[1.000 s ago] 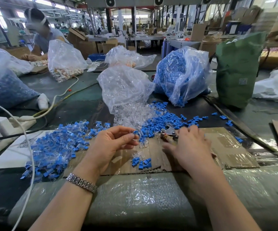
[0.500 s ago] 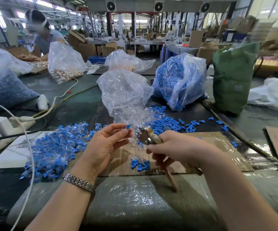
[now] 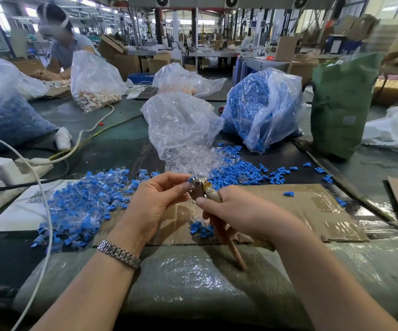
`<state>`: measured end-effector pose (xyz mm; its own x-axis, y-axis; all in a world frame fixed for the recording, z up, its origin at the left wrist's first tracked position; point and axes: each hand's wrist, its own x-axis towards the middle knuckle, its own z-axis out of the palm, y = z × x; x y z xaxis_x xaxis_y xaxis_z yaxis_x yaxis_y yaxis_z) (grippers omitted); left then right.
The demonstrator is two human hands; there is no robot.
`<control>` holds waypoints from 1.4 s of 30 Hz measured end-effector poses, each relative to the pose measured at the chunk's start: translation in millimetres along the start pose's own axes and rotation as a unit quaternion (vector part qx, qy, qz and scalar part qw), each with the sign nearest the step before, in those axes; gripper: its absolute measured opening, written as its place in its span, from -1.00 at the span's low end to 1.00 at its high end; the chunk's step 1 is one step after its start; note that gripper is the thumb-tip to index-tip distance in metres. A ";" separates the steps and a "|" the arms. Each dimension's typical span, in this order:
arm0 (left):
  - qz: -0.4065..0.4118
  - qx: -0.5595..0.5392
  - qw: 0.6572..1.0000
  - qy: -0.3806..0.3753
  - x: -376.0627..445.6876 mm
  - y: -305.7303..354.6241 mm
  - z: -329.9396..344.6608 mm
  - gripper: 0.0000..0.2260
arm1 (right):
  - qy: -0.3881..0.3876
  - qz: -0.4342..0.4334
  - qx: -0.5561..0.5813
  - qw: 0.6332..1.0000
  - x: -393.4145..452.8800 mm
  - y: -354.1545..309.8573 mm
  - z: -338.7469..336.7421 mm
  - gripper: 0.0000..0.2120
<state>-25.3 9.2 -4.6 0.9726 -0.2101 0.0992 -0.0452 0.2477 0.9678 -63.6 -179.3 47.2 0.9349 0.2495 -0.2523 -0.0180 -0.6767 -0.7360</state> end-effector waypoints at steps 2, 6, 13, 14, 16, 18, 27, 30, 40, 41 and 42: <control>0.011 0.017 1.000 0.002 -0.6 -1.3 0.0 -0.81 | 0.023 0.004 -0.024 0.999 2.1 0.4 6.4 -0.45; 0.014 0.059 0.998 0.016 -0.1 -2.5 -1.6 -0.81 | 0.025 0.016 -0.025 0.999 6.0 1.4 11.1 -0.49; 0.087 0.249 0.945 0.194 1.4 -4.3 -10.5 -0.91 | 0.056 0.045 0.012 0.997 3.3 17.2 -16.1 -0.54; 0.105 0.320 0.905 0.259 3.1 -4.6 -13.9 -0.89 | 0.095 0.062 -0.010 0.994 5.3 22.7 -20.9 -0.60; 0.131 0.418 0.839 0.323 4.8 -5.1 -16.5 -0.78 | 0.166 0.096 -0.104 0.976 9.2 34.1 -27.6 -0.64; 0.137 0.443 0.837 0.290 3.8 -3.3 -11.7 -0.74 | 0.197 0.119 -0.187 0.955 13.5 41.0 -27.9 -0.62; 0.023 0.416 0.908 -0.047 -11.6 4.1 1.9 -0.87 | 0.207 -0.020 -0.223 0.952 7.8 46.6 -6.5 -0.89; 0.024 0.445 0.892 -0.083 -12.1 5.7 2.2 -0.86 | 0.088 -0.084 -0.127 0.984 -1.6 42.6 0.4 -0.91; 0.022 0.490 0.865 -0.109 -7.7 -0.3 -1.1 -0.92 | 0.105 -0.126 -0.154 0.974 3.3 42.7 10.6 -0.93; 0.023 0.493 0.863 -0.107 -7.4 -1.0 -0.7 -0.94 | 0.112 -0.120 -0.145 0.976 3.5 43.9 9.3 -0.91; 0.025 0.498 0.861 -0.103 -7.1 -1.7 0.1 -0.95 | 0.121 -0.114 -0.141 0.976 3.7 45.4 7.6 -0.89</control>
<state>-32.1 10.2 -7.0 0.9072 -0.4117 0.0870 -0.3592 -0.6500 0.6697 -63.7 -203.8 8.1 0.9601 0.2682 0.0794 0.2672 -0.7949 -0.5448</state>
